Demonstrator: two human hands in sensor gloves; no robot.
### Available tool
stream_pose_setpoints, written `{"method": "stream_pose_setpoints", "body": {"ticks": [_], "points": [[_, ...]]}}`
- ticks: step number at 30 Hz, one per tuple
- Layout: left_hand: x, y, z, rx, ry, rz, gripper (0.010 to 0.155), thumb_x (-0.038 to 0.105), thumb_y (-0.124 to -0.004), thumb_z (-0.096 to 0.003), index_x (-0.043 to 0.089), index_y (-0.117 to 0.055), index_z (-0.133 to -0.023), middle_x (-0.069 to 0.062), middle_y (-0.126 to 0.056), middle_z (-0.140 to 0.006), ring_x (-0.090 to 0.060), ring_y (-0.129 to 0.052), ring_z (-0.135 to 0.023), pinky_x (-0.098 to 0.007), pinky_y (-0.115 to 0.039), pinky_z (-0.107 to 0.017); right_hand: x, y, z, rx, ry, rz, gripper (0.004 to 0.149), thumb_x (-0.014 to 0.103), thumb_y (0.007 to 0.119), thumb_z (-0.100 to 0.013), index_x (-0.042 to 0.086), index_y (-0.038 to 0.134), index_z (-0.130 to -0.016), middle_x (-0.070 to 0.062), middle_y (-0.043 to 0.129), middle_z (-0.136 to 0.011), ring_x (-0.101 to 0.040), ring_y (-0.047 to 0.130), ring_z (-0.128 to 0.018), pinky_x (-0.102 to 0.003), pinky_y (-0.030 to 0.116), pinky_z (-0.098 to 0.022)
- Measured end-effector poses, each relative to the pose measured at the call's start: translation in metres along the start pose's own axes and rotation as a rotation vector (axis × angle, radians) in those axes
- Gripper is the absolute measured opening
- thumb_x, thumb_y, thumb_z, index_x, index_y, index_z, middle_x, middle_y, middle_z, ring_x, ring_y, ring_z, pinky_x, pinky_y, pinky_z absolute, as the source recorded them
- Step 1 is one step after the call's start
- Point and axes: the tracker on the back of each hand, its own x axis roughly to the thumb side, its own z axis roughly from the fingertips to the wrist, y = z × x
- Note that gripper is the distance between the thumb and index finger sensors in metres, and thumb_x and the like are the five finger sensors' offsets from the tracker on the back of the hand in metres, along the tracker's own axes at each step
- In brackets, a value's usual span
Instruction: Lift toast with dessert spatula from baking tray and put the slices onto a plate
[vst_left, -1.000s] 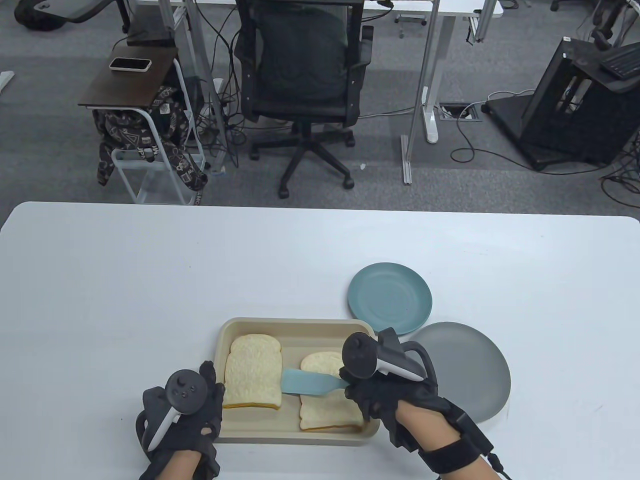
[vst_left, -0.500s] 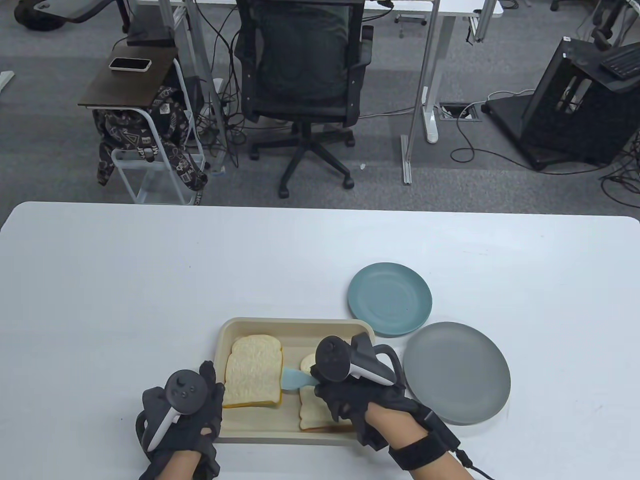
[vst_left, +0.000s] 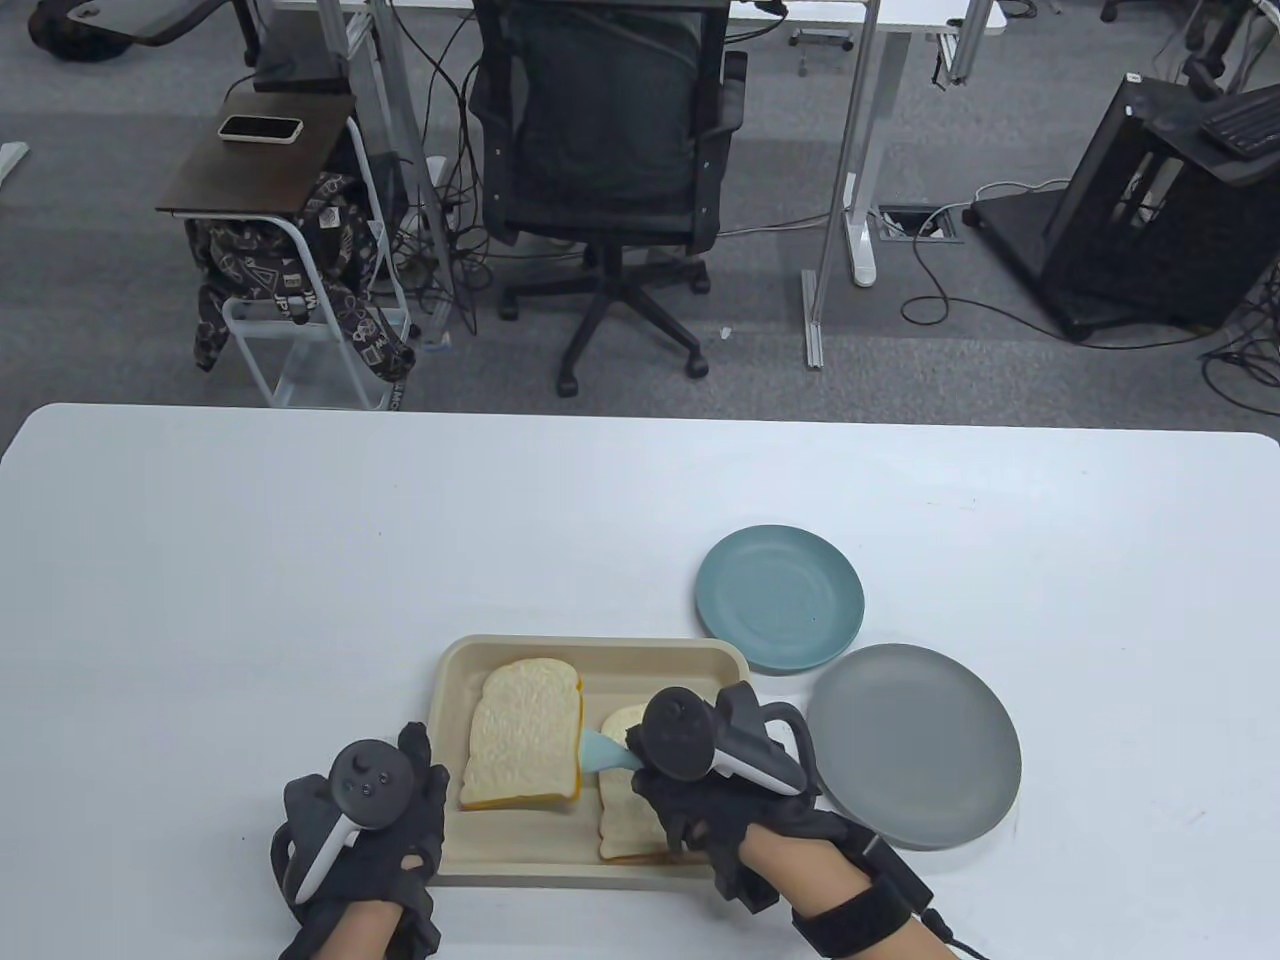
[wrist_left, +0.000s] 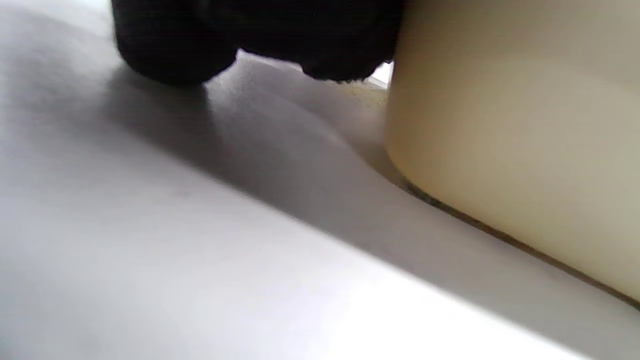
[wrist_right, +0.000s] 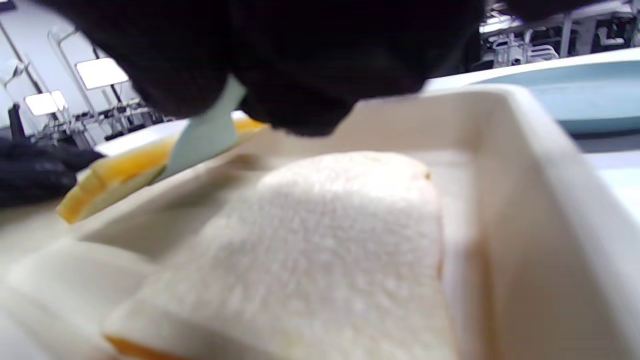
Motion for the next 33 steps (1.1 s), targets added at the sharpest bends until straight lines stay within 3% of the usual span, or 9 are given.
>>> {"method": "stream_pose_setpoints", "body": {"ticks": [9, 13, 25, 33], "points": [[0.003, 0.004, 0.004, 0.000, 0.002, 0.003, 0.063, 0.046, -0.062, -0.0596, 0.016, -0.047, -0.112, 0.005, -0.092, -0.054, -0.013, -0.094, -0.021, -0.043, -0.087, -0.041, -0.063, -0.072, 0.016, -0.262, 0.175, 0.004, 0.051, 0.040, 0.083, -0.038, 0.017, 0.085, -0.085, -0.009, 0.100, -0.046, -0.013, 0.094, -0.004, -0.029, 0.086, 0.012], [0.003, 0.005, 0.005, 0.001, 0.001, 0.004, 0.062, 0.046, -0.061, -0.0596, 0.016, -0.047, -0.112, 0.005, -0.092, -0.054, -0.013, -0.094, -0.021, -0.043, -0.087, -0.041, -0.099, -0.089, 0.020, -0.331, 0.290, -0.001, 0.051, 0.040, 0.084, -0.038, 0.016, 0.086, -0.084, -0.009, 0.100, -0.044, -0.012, 0.093, -0.003, -0.028, 0.086, 0.013], [0.005, 0.008, 0.008, 0.001, -0.001, 0.008, 0.063, 0.047, -0.062, -0.0596, 0.016, -0.047, -0.112, 0.005, -0.092, -0.054, -0.013, -0.094, -0.021, -0.043, -0.087, -0.041, -0.165, -0.067, 0.008, -0.273, 0.559, 0.010, 0.051, 0.040, 0.082, -0.040, 0.016, 0.083, -0.085, -0.009, 0.099, -0.046, -0.012, 0.093, -0.004, -0.028, 0.086, 0.012], [0.006, 0.010, 0.009, -0.009, -0.007, 0.017, 0.063, 0.047, -0.062, -0.0595, 0.016, -0.046, -0.112, 0.005, -0.092, -0.054, -0.013, -0.093, -0.021, -0.043, -0.087, -0.041, -0.169, -0.060, -0.013, -0.181, 0.616, 0.043, 0.051, 0.039, 0.082, -0.040, 0.016, 0.084, -0.085, -0.009, 0.099, -0.046, -0.012, 0.093, -0.004, -0.028, 0.086, 0.012]]}}
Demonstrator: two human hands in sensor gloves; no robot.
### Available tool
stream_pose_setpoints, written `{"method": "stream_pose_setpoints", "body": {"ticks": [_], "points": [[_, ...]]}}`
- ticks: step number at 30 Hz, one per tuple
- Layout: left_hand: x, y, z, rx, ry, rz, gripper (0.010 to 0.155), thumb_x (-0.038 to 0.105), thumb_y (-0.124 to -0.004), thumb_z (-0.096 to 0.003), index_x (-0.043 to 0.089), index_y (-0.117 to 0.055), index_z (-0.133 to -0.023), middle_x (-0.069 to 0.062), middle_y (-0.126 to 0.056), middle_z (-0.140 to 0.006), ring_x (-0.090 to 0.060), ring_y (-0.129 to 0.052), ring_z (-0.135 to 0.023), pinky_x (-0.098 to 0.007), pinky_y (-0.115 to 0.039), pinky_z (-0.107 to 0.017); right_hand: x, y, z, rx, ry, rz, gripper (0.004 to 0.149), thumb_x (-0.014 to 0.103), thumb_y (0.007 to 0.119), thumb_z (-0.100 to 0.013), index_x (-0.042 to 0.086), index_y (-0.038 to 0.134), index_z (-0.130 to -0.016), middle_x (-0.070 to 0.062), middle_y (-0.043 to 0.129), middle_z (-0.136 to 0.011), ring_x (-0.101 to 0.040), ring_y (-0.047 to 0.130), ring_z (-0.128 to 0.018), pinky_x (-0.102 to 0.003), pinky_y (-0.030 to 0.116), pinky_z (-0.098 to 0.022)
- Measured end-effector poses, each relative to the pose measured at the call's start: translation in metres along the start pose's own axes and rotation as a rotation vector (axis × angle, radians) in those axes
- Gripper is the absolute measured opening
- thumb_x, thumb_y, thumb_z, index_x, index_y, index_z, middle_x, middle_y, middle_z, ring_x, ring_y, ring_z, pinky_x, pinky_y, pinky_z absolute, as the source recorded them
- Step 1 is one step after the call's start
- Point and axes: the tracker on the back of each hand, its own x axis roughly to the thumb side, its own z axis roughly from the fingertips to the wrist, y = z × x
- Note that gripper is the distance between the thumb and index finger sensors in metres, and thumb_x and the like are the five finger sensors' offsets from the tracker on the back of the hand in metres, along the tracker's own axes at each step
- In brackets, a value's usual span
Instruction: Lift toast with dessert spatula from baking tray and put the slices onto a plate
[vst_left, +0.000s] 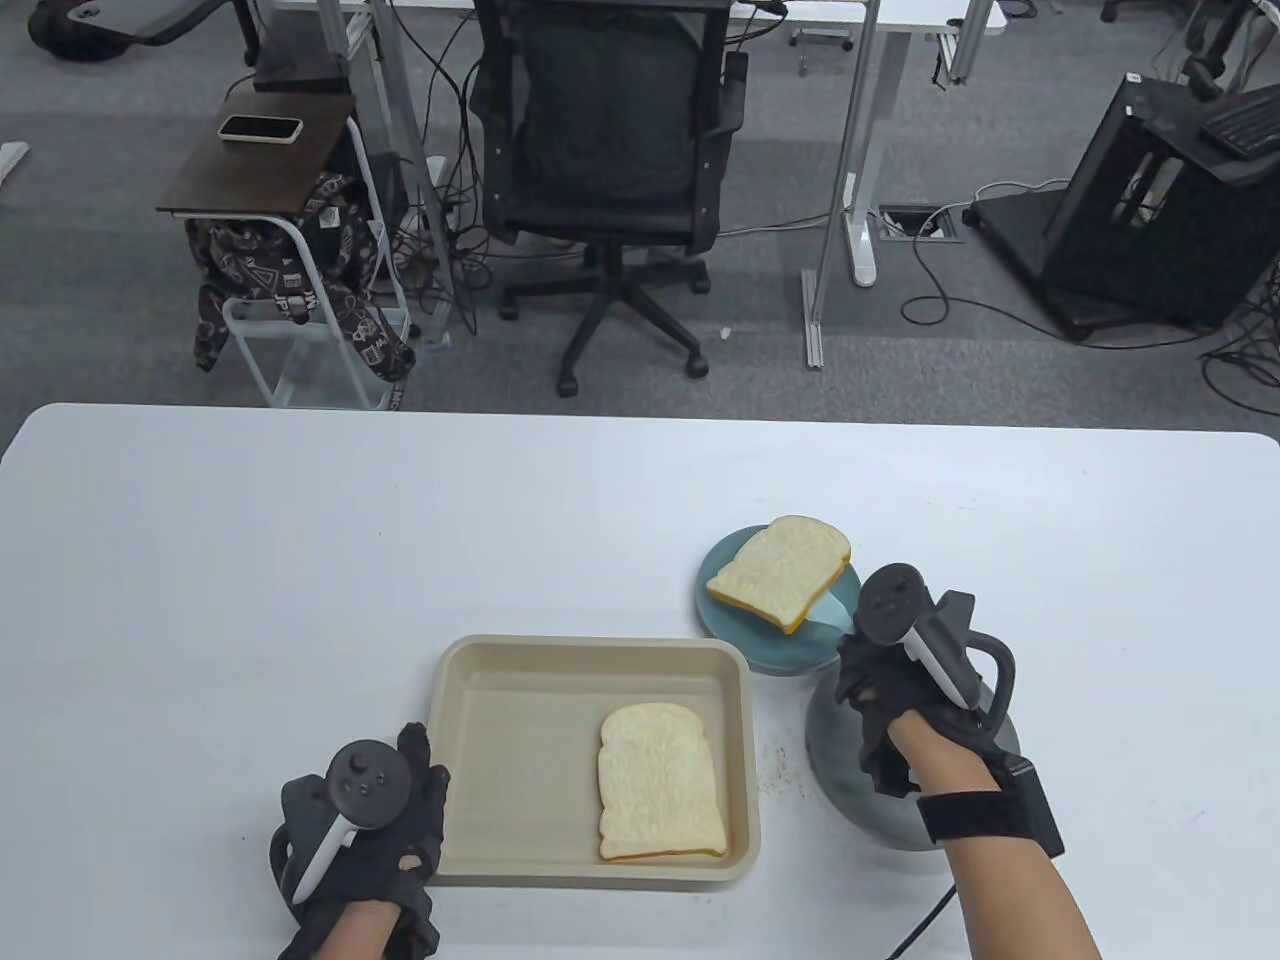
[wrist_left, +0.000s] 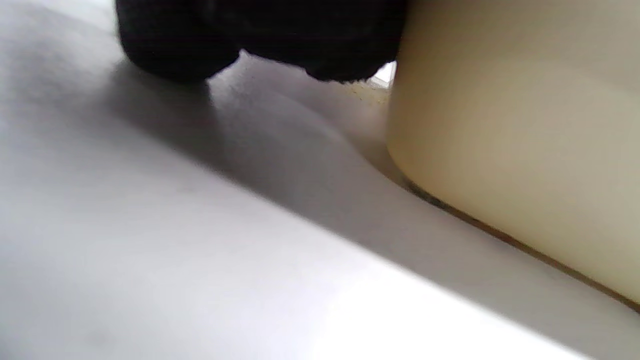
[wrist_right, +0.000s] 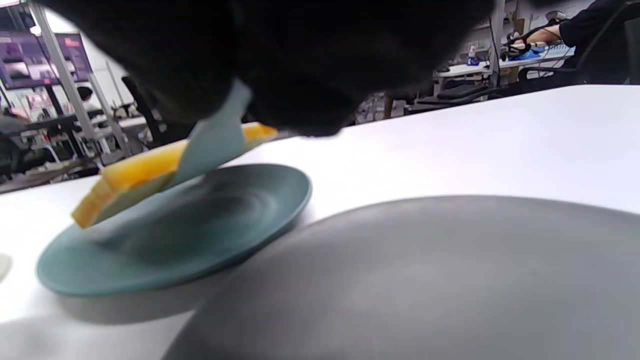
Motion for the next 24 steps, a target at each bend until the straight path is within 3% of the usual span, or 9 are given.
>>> {"method": "stream_pose_setpoints", "body": {"ticks": [13, 24], "points": [[0.003, 0.005, 0.004, -0.003, -0.007, 0.006, 0.063, 0.047, -0.062, -0.0595, 0.015, -0.047, -0.112, 0.005, -0.092, -0.054, -0.013, -0.093, -0.020, -0.042, -0.087, -0.040, 0.032, -0.025, -0.013, 0.120, 0.056, 0.230, 0.051, 0.039, 0.084, -0.040, 0.015, 0.084, -0.085, -0.010, 0.099, -0.046, -0.013, 0.094, -0.005, -0.029, 0.086, 0.012], [0.004, 0.005, 0.005, 0.003, -0.004, 0.001, 0.063, 0.047, -0.062, -0.0596, 0.015, -0.047, -0.112, 0.005, -0.092, -0.054, -0.013, -0.093, -0.021, -0.042, -0.087, -0.041, 0.053, -0.042, -0.014, 0.150, 0.077, 0.449, 0.052, 0.039, 0.084, -0.040, 0.016, 0.083, -0.087, -0.011, 0.099, -0.049, -0.016, 0.095, -0.007, -0.032, 0.087, 0.009]]}}
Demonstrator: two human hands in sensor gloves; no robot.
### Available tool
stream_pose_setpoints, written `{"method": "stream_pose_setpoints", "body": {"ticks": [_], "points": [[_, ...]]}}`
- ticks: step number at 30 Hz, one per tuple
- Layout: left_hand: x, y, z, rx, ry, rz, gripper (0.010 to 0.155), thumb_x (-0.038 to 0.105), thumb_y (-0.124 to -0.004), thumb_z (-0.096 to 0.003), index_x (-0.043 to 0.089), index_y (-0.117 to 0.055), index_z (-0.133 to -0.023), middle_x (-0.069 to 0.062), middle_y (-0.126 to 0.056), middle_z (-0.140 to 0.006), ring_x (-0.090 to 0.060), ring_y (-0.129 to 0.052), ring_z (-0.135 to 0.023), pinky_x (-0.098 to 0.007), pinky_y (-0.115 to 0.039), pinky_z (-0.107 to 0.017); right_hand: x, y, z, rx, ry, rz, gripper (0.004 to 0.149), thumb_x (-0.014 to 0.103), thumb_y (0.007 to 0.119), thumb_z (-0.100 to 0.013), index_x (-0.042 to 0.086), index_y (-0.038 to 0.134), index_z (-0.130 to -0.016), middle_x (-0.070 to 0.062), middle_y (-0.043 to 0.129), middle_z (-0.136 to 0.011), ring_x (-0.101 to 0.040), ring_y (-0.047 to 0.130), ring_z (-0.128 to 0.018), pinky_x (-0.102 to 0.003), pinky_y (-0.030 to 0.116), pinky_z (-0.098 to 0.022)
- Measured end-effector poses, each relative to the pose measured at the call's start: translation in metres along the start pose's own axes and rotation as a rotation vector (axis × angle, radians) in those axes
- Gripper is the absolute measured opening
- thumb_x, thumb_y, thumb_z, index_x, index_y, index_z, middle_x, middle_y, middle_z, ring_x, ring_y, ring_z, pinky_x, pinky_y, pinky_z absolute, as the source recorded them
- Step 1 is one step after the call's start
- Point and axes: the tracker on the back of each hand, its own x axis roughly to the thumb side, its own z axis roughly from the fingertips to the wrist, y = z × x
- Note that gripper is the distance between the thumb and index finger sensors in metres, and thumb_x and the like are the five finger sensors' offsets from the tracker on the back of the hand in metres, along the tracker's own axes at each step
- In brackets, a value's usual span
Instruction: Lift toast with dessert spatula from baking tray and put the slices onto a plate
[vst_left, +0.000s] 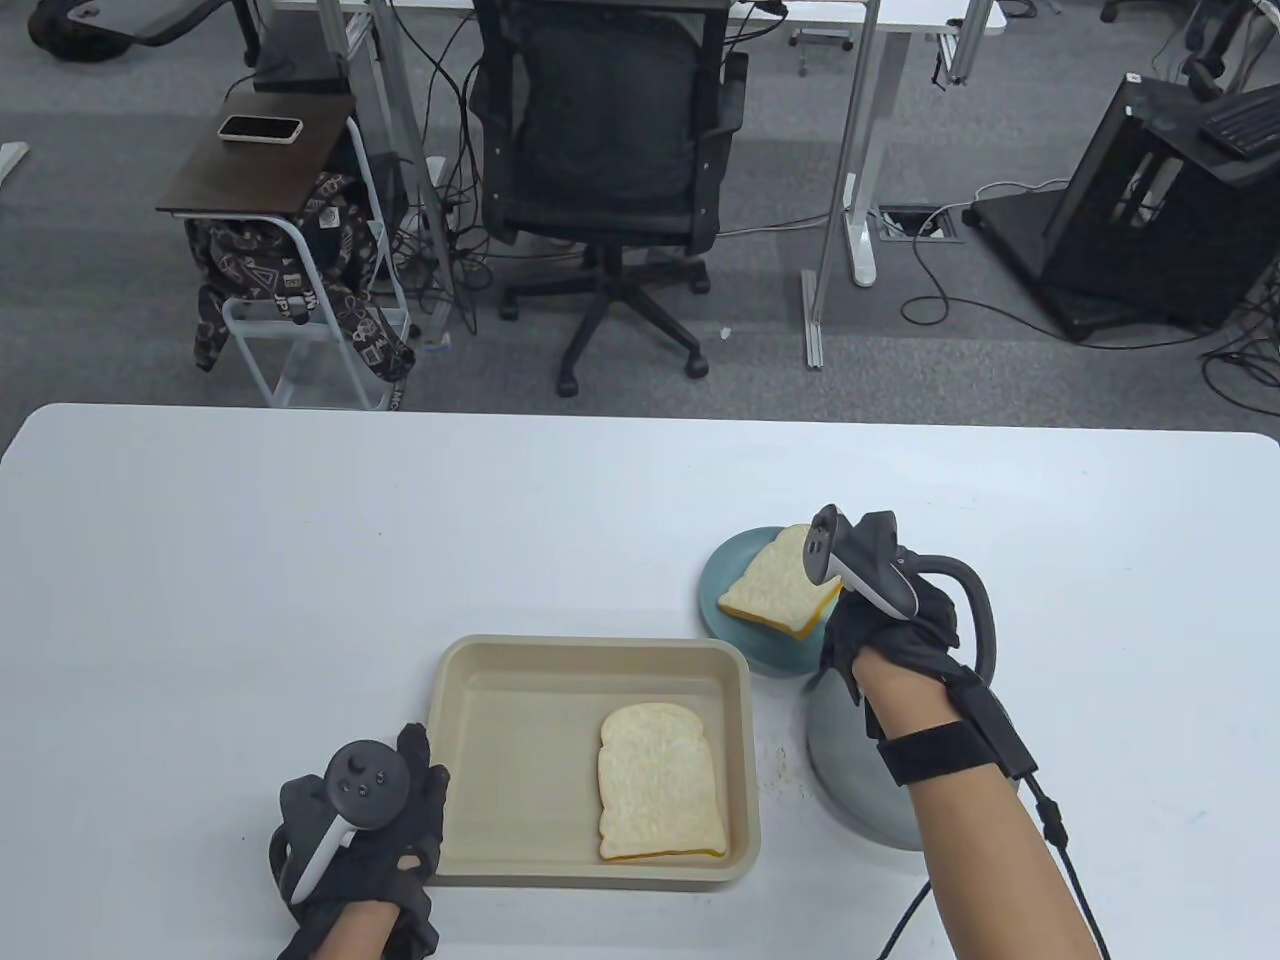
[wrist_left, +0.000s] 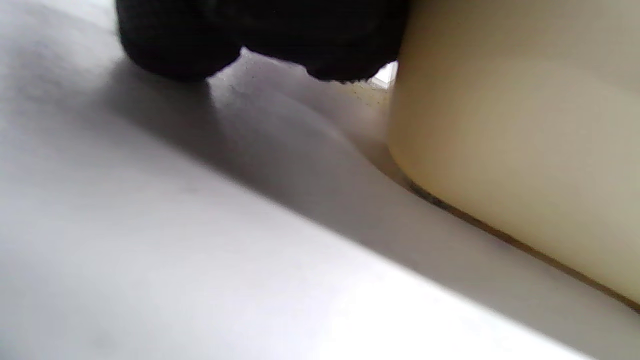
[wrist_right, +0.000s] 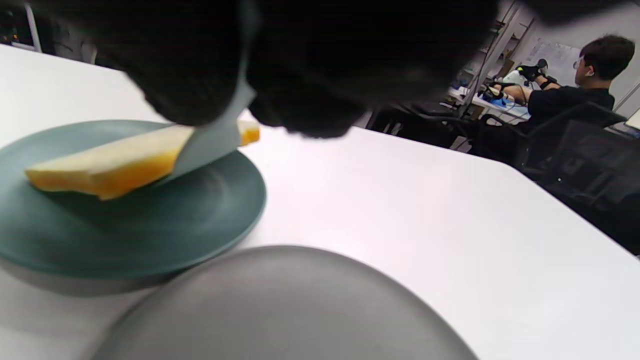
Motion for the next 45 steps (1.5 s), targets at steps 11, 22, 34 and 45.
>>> {"method": "stream_pose_setpoints", "body": {"ticks": [11, 22, 34, 45], "points": [[0.000, 0.000, 0.000, -0.004, -0.001, 0.004, 0.063, 0.047, -0.062, -0.0596, 0.015, -0.047, -0.112, 0.005, -0.092, -0.054, -0.013, -0.093, -0.021, -0.042, -0.087, -0.041, -0.010, -0.011, 0.005, 0.045, 0.041, 0.122, 0.052, 0.039, 0.084, -0.040, 0.016, 0.083, -0.087, -0.011, 0.099, -0.050, -0.017, 0.095, -0.009, -0.033, 0.087, 0.008], [0.000, 0.000, -0.001, -0.006, 0.000, 0.005, 0.063, 0.047, -0.062, -0.0596, 0.016, -0.047, -0.112, 0.005, -0.092, -0.054, -0.013, -0.093, -0.021, -0.042, -0.086, -0.041, -0.036, -0.009, 0.026, 0.033, 0.058, 0.152, 0.052, 0.039, 0.084, -0.040, 0.016, 0.083, -0.087, -0.011, 0.099, -0.049, -0.016, 0.095, -0.008, -0.032, 0.087, 0.008], [0.000, 0.000, -0.001, 0.002, 0.008, -0.001, 0.062, 0.047, -0.062, -0.0598, 0.016, -0.047, -0.112, 0.005, -0.092, -0.054, -0.013, -0.093, -0.021, -0.042, -0.087, -0.041, -0.016, -0.040, 0.142, -0.130, -0.356, 0.165, 0.050, 0.039, 0.084, -0.039, 0.018, 0.087, -0.084, -0.010, 0.101, -0.049, -0.018, 0.097, -0.011, -0.035, 0.088, 0.004], [0.000, 0.000, -0.001, 0.005, 0.002, -0.001, 0.063, 0.047, -0.062, -0.0597, 0.015, -0.048, -0.112, 0.005, -0.092, -0.054, -0.013, -0.093, -0.021, -0.043, -0.087, -0.040, 0.036, -0.006, 0.157, -0.043, -0.508, 0.398, 0.050, 0.039, 0.084, -0.038, 0.020, 0.086, -0.084, -0.008, 0.100, -0.051, -0.018, 0.098, -0.015, -0.036, 0.089, 0.000]]}}
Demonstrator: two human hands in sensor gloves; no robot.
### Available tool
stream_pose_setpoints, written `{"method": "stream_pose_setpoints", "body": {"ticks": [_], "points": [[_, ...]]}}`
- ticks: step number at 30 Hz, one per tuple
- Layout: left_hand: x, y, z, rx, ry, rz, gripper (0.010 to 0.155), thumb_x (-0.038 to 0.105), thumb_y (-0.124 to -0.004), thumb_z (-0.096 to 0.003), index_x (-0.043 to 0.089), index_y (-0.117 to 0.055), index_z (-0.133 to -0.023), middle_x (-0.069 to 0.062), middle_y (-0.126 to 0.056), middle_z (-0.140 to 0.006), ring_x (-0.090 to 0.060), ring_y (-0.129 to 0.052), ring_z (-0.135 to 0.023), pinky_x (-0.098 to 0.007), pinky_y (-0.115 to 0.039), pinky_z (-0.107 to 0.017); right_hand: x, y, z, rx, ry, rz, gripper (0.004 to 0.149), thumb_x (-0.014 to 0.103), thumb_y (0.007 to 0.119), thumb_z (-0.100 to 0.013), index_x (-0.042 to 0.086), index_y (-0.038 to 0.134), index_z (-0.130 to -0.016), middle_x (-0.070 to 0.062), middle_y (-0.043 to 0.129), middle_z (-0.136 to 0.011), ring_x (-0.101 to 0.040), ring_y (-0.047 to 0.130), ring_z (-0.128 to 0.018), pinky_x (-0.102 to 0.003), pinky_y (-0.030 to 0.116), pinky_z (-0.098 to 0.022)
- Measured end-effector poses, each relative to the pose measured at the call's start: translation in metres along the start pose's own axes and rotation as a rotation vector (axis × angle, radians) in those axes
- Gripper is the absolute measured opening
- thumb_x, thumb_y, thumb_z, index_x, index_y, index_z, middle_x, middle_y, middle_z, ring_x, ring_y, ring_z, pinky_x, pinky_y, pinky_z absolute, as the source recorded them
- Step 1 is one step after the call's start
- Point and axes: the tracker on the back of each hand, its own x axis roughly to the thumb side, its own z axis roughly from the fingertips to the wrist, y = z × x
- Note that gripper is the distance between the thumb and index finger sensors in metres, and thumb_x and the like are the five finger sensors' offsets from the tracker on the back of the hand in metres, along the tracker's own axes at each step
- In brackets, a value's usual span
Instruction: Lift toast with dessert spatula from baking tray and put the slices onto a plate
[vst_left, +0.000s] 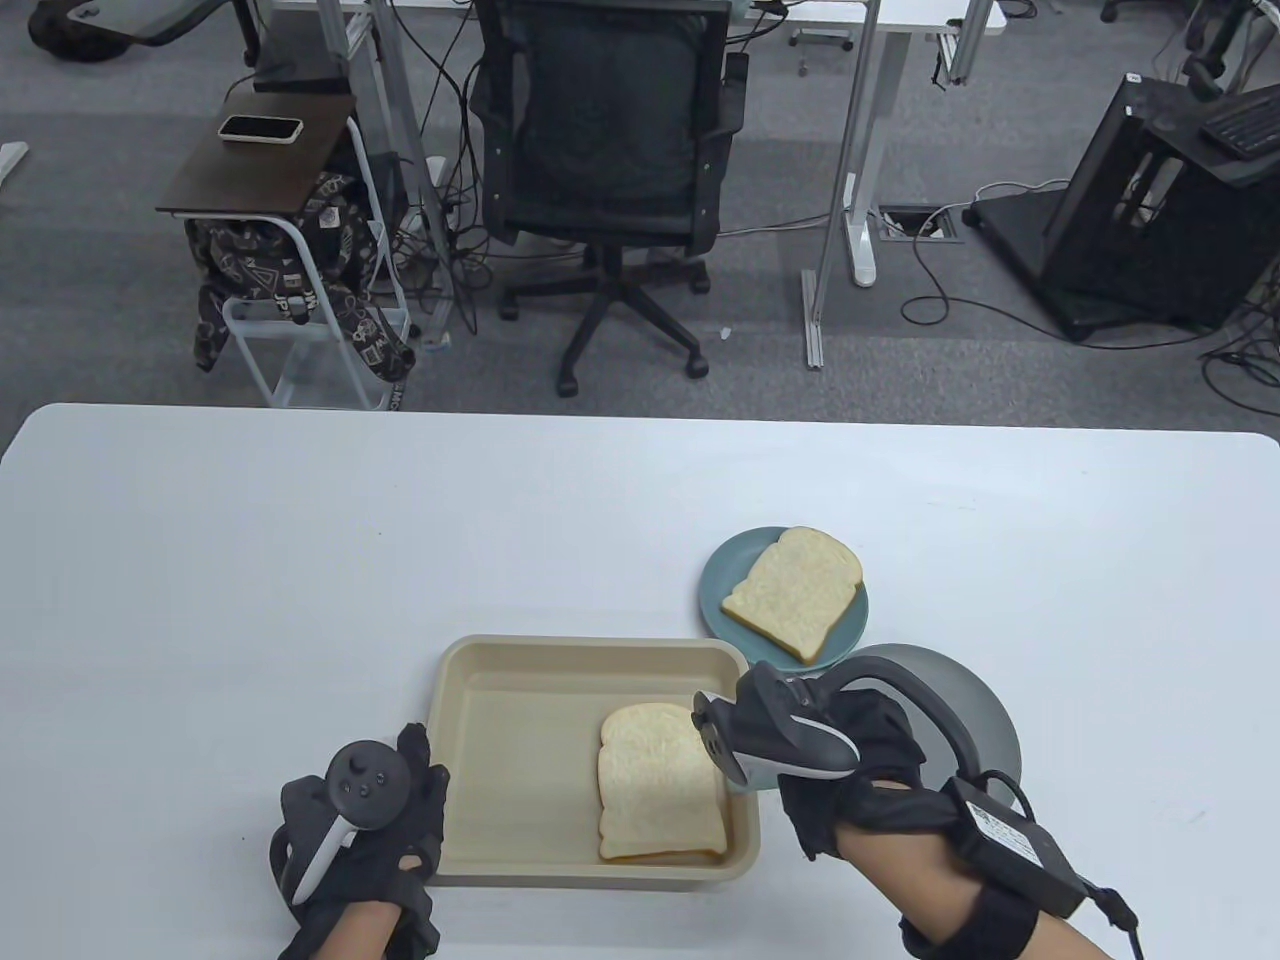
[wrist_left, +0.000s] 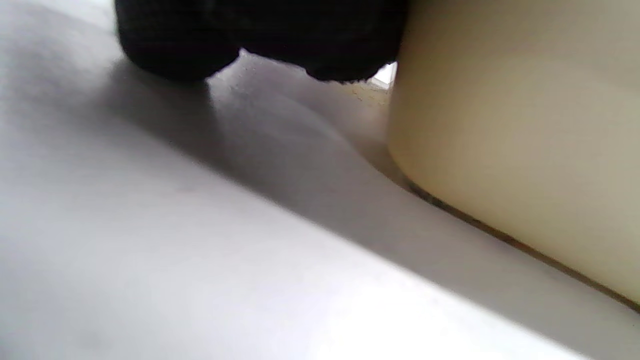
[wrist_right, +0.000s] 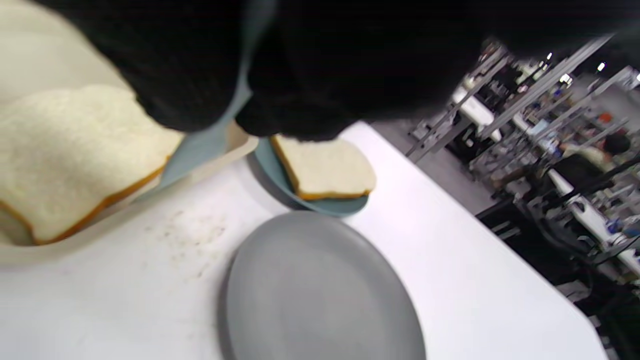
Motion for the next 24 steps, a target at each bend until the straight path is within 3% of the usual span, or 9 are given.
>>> {"method": "stream_pose_setpoints", "body": {"ticks": [3, 14, 24], "points": [[0.000, 0.000, 0.000, -0.001, -0.001, -0.002, 0.063, 0.047, -0.062, -0.0597, 0.015, -0.048, -0.112, 0.005, -0.092, -0.054, -0.013, -0.094, -0.021, -0.043, -0.087, -0.040, -0.016, 0.010, -0.013, 0.055, -0.025, -0.093, 0.050, 0.039, 0.083, -0.037, 0.021, 0.085, -0.085, -0.006, 0.099, -0.052, -0.019, 0.098, -0.016, -0.036, 0.089, 0.000], [0.000, 0.000, -0.001, -0.005, -0.007, -0.006, 0.063, 0.046, -0.061, -0.0597, 0.015, -0.047, -0.112, 0.003, -0.092, -0.054, -0.013, -0.094, -0.021, -0.043, -0.087, -0.040, -0.051, 0.056, -0.037, -0.036, -0.176, -0.387, 0.051, 0.038, 0.086, -0.036, 0.021, 0.085, -0.083, -0.006, 0.100, -0.052, -0.020, 0.098, -0.015, -0.037, 0.089, 0.000], [0.000, -0.001, 0.000, 0.003, -0.009, -0.013, 0.063, 0.046, -0.061, -0.0596, 0.015, -0.047, -0.112, 0.003, -0.092, -0.054, -0.013, -0.093, -0.020, -0.043, -0.087, -0.040, -0.017, 0.075, -0.054, -0.083, -0.234, -0.529, 0.051, 0.038, 0.085, -0.036, 0.019, 0.085, -0.083, -0.007, 0.100, -0.050, -0.019, 0.097, -0.012, -0.036, 0.088, 0.004]]}}
